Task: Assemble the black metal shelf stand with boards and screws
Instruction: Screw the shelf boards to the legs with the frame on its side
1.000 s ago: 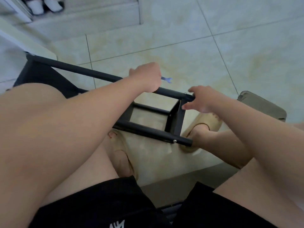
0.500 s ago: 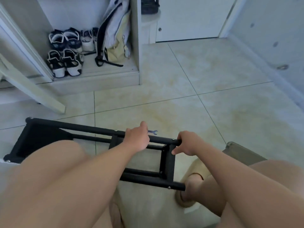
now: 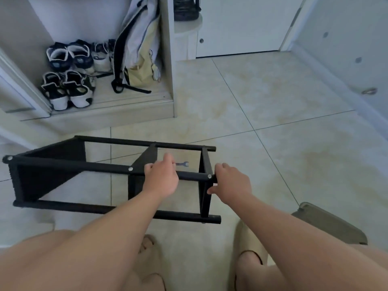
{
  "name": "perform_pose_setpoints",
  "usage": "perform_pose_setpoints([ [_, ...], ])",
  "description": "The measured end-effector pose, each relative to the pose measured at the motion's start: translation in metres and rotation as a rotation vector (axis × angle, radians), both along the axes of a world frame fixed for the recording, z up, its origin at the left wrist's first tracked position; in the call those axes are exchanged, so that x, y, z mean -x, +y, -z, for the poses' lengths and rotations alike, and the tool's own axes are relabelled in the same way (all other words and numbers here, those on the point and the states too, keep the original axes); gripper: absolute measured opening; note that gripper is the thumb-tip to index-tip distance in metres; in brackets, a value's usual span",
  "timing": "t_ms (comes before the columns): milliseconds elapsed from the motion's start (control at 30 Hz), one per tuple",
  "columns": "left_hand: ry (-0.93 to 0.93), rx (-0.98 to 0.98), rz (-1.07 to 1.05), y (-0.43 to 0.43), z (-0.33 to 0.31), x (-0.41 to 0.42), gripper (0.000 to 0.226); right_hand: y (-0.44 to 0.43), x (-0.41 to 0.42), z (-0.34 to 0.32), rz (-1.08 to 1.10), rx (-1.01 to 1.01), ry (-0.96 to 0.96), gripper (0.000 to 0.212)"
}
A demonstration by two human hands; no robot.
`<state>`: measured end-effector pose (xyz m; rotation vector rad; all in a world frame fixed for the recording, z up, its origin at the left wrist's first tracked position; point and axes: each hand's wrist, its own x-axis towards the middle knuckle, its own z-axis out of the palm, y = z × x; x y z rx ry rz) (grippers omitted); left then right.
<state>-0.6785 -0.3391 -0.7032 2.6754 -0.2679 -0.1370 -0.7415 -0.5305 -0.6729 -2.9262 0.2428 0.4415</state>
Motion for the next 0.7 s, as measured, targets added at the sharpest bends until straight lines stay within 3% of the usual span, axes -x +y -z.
perform_pose_setpoints([
  [433,0.39,-0.127,-0.008,-0.015,0.108,0.017,0.011,-0.013,0.016,0.11,-0.068,-0.07,0.213,0.029],
  [600,0.498,-0.256,0.027,-0.022,0.105,0.014,0.016,-0.013,0.018,0.118,-0.06,-0.087,0.266,0.023],
  [700,0.554,-0.315,0.051,-0.029,0.082,-0.001,0.022,-0.018,0.006,0.102,-0.051,-0.09,0.343,0.036],
])
